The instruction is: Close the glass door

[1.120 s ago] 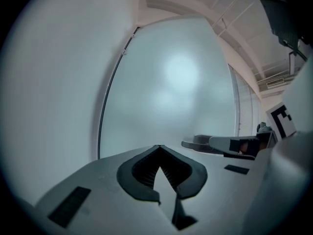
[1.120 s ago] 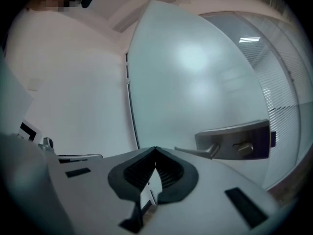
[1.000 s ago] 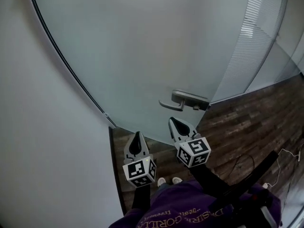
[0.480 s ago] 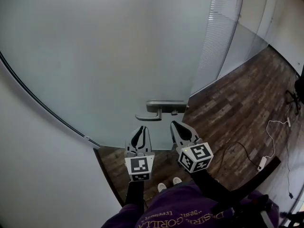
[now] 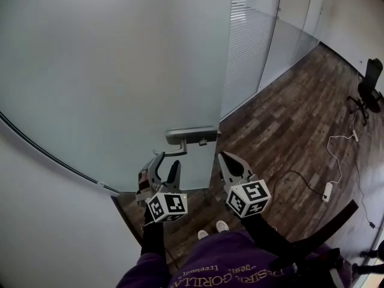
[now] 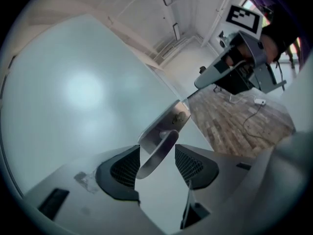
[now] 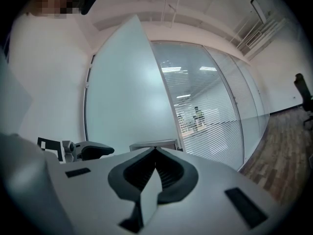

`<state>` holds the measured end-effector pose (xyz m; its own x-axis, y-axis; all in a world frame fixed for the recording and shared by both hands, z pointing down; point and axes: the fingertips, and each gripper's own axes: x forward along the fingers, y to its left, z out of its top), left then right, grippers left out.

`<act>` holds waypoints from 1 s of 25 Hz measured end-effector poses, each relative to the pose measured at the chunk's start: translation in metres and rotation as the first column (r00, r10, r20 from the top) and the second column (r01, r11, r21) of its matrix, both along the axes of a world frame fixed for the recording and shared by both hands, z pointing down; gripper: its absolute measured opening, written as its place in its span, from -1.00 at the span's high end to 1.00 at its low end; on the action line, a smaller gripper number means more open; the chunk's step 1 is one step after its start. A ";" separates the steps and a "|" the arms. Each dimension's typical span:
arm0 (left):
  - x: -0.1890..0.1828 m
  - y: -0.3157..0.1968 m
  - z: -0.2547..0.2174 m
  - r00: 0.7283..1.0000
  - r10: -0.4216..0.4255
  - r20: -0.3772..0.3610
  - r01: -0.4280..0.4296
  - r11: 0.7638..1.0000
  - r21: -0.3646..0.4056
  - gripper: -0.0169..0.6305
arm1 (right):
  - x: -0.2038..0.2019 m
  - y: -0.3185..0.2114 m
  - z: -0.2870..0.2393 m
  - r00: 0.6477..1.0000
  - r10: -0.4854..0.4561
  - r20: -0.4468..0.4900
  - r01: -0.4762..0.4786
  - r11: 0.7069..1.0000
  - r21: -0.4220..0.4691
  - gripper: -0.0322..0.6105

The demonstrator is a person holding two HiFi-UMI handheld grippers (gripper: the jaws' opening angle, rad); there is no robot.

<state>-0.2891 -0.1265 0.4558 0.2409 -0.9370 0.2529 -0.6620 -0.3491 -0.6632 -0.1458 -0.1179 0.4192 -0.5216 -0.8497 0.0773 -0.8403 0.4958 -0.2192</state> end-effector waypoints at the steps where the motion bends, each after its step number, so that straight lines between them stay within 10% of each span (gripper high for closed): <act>1: -0.002 -0.003 0.007 0.998 0.000 0.060 0.000 1.000 -0.001 0.32 | 0.002 0.001 0.003 1.000 0.004 0.001 -0.004 1.000 -0.003 0.91; 5: -0.003 -0.014 0.020 0.968 0.022 0.252 -0.016 0.999 -0.029 0.32 | 0.014 0.003 0.007 1.000 0.024 0.008 -0.024 1.000 -0.005 0.91; 21: 0.005 -0.034 0.034 0.807 0.140 0.573 -0.114 0.990 -0.082 0.33 | 0.023 0.010 0.001 1.000 0.012 0.007 -0.012 1.000 -0.008 0.91; 25: 0.006 -0.035 0.033 0.839 0.129 0.528 -0.100 0.991 -0.084 0.34 | 0.015 0.019 0.005 1.000 -0.002 0.004 0.002 1.000 -0.018 0.91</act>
<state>-0.2832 -0.1615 0.4892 0.1604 -0.8935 0.4195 -0.1666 -0.4434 -0.8807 -0.1305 -0.0992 0.4244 -0.5236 -0.8471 0.0906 -0.8383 0.4934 -0.2318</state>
